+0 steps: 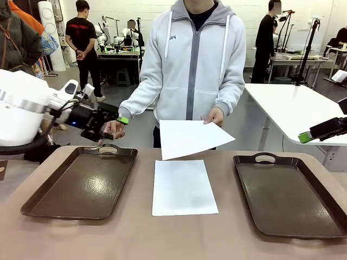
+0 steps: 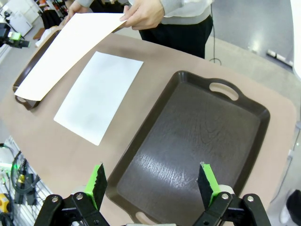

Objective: Sort the A4 documents.
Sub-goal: Receive the A4 Paper.

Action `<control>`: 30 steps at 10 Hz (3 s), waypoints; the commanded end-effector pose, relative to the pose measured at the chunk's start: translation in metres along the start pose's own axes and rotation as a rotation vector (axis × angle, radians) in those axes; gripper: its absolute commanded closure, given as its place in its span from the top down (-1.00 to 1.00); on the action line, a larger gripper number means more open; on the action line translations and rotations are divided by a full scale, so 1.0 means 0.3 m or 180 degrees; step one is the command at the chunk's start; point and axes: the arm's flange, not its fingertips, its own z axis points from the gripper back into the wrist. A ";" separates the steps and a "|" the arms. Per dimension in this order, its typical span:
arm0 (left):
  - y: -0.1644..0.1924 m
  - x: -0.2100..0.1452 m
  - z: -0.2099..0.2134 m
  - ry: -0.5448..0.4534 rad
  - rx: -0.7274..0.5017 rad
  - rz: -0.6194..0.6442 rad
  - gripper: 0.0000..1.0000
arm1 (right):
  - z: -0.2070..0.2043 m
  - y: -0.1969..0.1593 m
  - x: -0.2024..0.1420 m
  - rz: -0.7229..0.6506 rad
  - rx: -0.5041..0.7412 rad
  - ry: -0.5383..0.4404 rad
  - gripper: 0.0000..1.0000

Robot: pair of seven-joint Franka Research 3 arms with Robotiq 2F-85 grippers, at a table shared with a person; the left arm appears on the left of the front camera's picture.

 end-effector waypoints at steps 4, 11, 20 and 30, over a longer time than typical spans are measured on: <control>0.064 0.087 -0.278 0.0220 -0.0392 0.0364 1.00 | -0.003 -0.004 -0.002 -0.0010 0.0061 -0.0018 1.00; 0.059 0.025 -0.447 0.0514 -0.1273 0.0768 1.00 | -0.003 -0.004 -0.002 -0.0010 0.0061 -0.0018 1.00; 0.005 0.008 -0.556 0.0582 -0.1463 0.0797 1.00 | -0.003 -0.004 -0.002 -0.0010 0.0061 -0.0018 1.00; 0.014 0.022 -0.539 0.0427 -0.1598 0.0787 -0.19 | -0.003 -0.004 -0.002 -0.0010 0.0061 -0.0018 1.00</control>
